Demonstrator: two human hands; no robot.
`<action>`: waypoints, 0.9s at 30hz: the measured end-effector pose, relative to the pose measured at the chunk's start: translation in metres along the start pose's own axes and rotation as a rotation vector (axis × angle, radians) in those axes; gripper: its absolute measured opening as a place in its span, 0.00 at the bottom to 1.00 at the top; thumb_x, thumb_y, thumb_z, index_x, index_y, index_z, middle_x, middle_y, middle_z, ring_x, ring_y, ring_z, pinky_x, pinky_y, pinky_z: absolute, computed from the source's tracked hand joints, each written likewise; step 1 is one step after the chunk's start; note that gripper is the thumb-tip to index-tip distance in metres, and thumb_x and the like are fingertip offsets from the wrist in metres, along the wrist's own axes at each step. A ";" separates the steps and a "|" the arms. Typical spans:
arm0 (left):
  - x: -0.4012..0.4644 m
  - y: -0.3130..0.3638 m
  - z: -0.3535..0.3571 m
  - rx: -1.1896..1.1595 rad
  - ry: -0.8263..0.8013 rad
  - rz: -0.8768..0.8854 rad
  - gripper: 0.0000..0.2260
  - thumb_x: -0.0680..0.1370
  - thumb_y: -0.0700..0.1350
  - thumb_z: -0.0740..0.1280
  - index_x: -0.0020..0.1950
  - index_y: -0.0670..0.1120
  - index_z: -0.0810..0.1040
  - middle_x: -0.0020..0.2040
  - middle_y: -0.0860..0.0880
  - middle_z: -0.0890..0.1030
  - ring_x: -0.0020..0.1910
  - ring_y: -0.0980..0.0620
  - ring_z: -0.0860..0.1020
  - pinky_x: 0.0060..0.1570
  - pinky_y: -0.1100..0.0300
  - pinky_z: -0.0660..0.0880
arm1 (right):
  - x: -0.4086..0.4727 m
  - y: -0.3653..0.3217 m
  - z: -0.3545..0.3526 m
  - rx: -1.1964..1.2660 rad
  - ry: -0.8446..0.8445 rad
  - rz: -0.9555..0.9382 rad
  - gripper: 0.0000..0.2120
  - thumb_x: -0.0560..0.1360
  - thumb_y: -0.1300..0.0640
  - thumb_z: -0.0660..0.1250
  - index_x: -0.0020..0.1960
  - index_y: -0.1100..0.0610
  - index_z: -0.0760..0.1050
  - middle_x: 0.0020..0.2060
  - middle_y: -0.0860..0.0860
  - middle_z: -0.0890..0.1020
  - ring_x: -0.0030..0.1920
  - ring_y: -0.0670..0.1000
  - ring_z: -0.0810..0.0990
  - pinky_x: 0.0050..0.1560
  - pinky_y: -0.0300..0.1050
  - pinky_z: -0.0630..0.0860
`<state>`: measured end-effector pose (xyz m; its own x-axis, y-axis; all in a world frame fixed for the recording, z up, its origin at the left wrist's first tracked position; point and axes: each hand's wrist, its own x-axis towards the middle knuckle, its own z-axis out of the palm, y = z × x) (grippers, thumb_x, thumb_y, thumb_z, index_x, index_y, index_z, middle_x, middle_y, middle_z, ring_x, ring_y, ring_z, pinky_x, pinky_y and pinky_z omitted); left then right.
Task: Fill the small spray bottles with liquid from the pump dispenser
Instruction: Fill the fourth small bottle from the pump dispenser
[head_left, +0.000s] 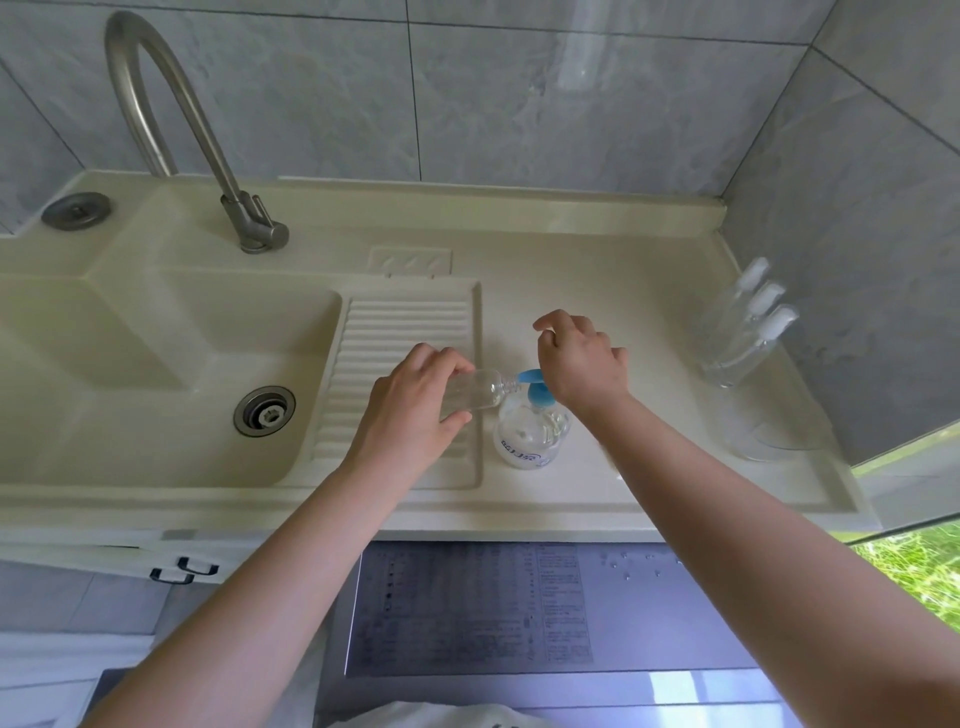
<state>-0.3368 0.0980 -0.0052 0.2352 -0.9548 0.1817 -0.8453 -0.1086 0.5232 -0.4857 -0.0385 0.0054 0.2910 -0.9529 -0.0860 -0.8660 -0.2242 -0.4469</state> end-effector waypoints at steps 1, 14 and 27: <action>0.000 0.000 0.000 -0.001 -0.002 -0.001 0.20 0.71 0.44 0.76 0.60 0.51 0.75 0.56 0.53 0.74 0.55 0.52 0.78 0.55 0.47 0.76 | -0.001 0.000 0.000 0.014 0.005 0.002 0.19 0.82 0.53 0.50 0.69 0.46 0.70 0.69 0.52 0.72 0.65 0.58 0.72 0.63 0.55 0.61; 0.004 0.005 -0.014 -0.249 -0.017 -0.077 0.28 0.65 0.44 0.81 0.63 0.53 0.77 0.51 0.57 0.79 0.50 0.58 0.78 0.55 0.66 0.72 | 0.001 -0.001 -0.003 0.067 -0.035 -0.003 0.18 0.82 0.50 0.51 0.68 0.46 0.71 0.65 0.53 0.74 0.64 0.58 0.72 0.62 0.54 0.61; 0.014 0.001 -0.017 -0.272 -0.063 -0.097 0.23 0.60 0.42 0.83 0.51 0.56 0.82 0.49 0.57 0.79 0.48 0.56 0.78 0.51 0.63 0.76 | 0.010 -0.002 -0.012 0.032 -0.090 -0.023 0.19 0.83 0.47 0.54 0.73 0.46 0.65 0.70 0.52 0.70 0.68 0.58 0.70 0.67 0.56 0.60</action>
<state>-0.3263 0.0895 0.0119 0.2710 -0.9599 0.0722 -0.6586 -0.1302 0.7411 -0.4855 -0.0500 0.0160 0.3473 -0.9250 -0.1539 -0.8457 -0.2381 -0.4776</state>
